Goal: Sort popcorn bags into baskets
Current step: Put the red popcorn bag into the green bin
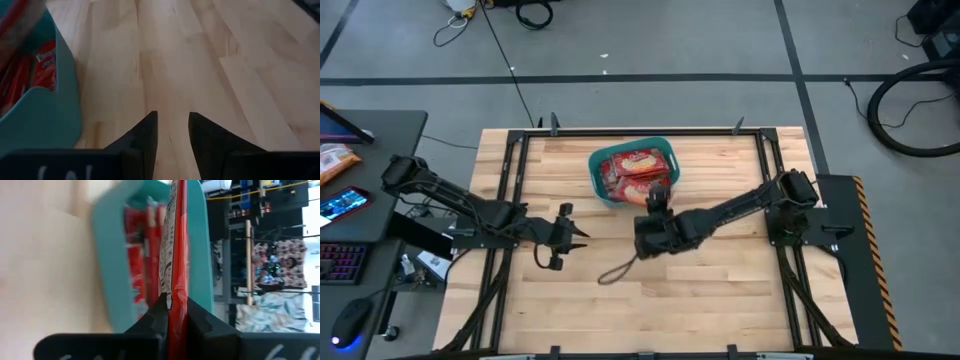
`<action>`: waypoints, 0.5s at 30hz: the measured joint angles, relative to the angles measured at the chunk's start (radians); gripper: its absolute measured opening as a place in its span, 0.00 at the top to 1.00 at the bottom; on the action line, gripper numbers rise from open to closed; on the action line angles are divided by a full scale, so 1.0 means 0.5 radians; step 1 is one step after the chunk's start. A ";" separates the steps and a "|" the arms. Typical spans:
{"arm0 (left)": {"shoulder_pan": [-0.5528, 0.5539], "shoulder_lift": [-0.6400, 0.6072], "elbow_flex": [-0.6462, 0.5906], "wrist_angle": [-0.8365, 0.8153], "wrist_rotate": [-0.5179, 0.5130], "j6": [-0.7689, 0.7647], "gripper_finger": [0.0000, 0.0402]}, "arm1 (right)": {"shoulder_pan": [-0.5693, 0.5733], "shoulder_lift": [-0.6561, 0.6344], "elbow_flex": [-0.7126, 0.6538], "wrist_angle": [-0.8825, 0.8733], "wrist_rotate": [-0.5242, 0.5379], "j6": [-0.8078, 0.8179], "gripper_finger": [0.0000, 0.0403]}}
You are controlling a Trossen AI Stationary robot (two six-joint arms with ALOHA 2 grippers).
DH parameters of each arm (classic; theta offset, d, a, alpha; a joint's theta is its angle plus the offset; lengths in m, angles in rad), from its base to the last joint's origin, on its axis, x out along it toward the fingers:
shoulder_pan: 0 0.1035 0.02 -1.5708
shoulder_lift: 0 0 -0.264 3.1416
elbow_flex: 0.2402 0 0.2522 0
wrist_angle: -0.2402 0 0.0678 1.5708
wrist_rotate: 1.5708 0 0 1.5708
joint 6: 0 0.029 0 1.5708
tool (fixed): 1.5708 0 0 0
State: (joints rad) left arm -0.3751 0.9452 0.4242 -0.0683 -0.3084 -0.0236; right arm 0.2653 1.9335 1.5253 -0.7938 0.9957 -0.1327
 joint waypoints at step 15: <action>0.002 -0.259 -0.253 0.261 0.031 -0.036 0.71 | -0.535 -0.081 -0.109 0.529 -0.512 -0.870 0.93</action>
State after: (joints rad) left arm -0.3740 0.8155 0.2977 0.0622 -0.2928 -0.0414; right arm -0.0021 1.8930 1.4710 -0.5295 0.7399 -0.5675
